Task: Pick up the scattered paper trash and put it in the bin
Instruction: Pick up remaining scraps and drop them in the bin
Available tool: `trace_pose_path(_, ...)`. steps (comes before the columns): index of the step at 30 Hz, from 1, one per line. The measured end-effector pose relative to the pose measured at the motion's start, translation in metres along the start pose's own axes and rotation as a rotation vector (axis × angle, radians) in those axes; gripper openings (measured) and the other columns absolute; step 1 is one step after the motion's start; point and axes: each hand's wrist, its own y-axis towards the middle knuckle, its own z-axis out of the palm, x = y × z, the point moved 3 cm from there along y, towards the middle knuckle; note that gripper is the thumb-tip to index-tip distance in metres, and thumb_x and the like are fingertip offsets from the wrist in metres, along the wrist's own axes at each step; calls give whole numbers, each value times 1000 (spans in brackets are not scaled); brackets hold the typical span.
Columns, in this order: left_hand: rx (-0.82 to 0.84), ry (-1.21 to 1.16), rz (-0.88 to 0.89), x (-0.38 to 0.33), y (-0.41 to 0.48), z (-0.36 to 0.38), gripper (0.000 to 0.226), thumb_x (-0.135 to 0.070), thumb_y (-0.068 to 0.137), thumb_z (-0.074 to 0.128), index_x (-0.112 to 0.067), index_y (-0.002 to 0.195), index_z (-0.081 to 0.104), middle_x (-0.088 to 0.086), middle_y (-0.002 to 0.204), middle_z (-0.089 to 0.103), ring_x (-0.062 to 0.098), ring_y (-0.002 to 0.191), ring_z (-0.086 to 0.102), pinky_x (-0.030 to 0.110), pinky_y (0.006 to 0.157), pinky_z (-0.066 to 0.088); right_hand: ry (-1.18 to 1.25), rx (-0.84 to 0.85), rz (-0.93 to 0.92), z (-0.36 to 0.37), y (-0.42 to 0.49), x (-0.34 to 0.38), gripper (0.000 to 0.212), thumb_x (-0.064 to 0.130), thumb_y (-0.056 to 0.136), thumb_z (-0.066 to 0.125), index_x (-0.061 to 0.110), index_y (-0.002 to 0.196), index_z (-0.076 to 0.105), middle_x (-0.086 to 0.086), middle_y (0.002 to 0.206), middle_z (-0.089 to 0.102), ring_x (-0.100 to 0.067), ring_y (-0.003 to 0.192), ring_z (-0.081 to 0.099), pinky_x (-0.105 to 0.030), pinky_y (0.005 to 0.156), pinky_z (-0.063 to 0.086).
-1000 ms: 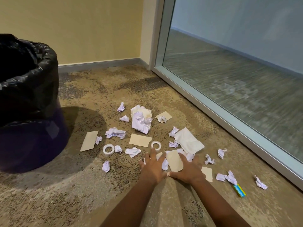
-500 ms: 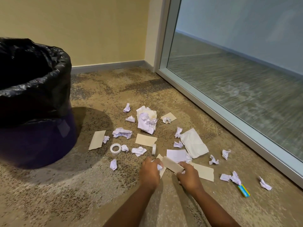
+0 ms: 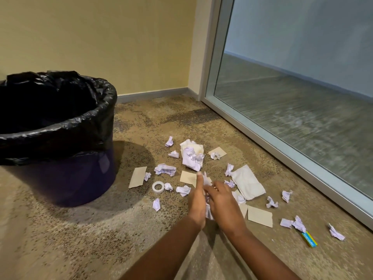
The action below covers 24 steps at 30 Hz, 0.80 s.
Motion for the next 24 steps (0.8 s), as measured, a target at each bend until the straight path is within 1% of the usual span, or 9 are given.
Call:
trace_pose_path(2,-64,-3,15,-9,0,-7,58,-44,89,57,6,117,58,19,87,65,29,74,64,30,58,52,-60,30,-134,-3,0,11,41,13,91,48,12,132,47,-5,134,44,-19,125,36,-25,99,38)
trace_pose_path(5,-118,31,41,-22,-1,-16,25,-16,93,53,2,110,58,14,80,61,24,68,58,26,53,44,30,40,-222,-7,-1,24,34,13,94,43,11,126,53,-4,126,50,-20,117,40,-27,95,39)
trace_pose_path(7,-144,89,69,-32,-5,-20,16,-8,94,47,-3,104,58,9,70,55,20,60,53,24,48,42,105,19,-244,-10,0,28,29,12,94,42,12,118,58,-3,121,53,-20,114,42,-26,91,39)
trace_pose_path(10,-162,127,115,-52,-12,-23,21,-8,96,44,-2,112,57,10,75,57,22,62,55,21,42,43,294,-59,-180,-18,2,29,25,3,91,48,13,105,66,0,117,51,-12,111,44,-13,87,35)
trace_pose_path(13,-203,121,162,-83,-19,-28,34,-10,96,47,3,128,46,19,110,61,34,92,61,40,74,54,477,-141,-73,-27,4,29,27,-4,87,49,13,95,69,3,106,50,-2,99,49,1,79,34)
trace_pose_path(14,-211,126,188,-96,-24,-29,38,-11,97,47,2,132,43,19,114,60,32,91,61,41,76,52,514,-165,-40,-29,4,28,27,-5,86,49,12,92,69,2,104,52,2,96,49,4,78,34)
trace_pose_path(17,-198,112,313,-147,-49,-31,40,-13,98,45,0,135,41,8,98,57,16,68,52,26,58,45,543,-170,16,-27,3,25,25,-8,84,51,8,90,69,0,100,52,9,93,44,9,76,29)
trace_pose_path(21,-275,97,548,-223,-86,-44,40,-13,98,46,-4,137,42,14,122,59,20,81,57,22,53,43,483,-6,69,-11,-3,17,25,-1,86,53,19,82,67,-1,98,51,-8,89,46,3,73,33)
trace_pose_path(24,-378,152,767,-277,-115,-57,41,-13,96,46,0,134,43,13,112,63,21,82,58,22,50,46,427,50,84,1,-8,9,43,0,86,54,38,67,55,-1,93,53,-10,88,47,-1,71,33)
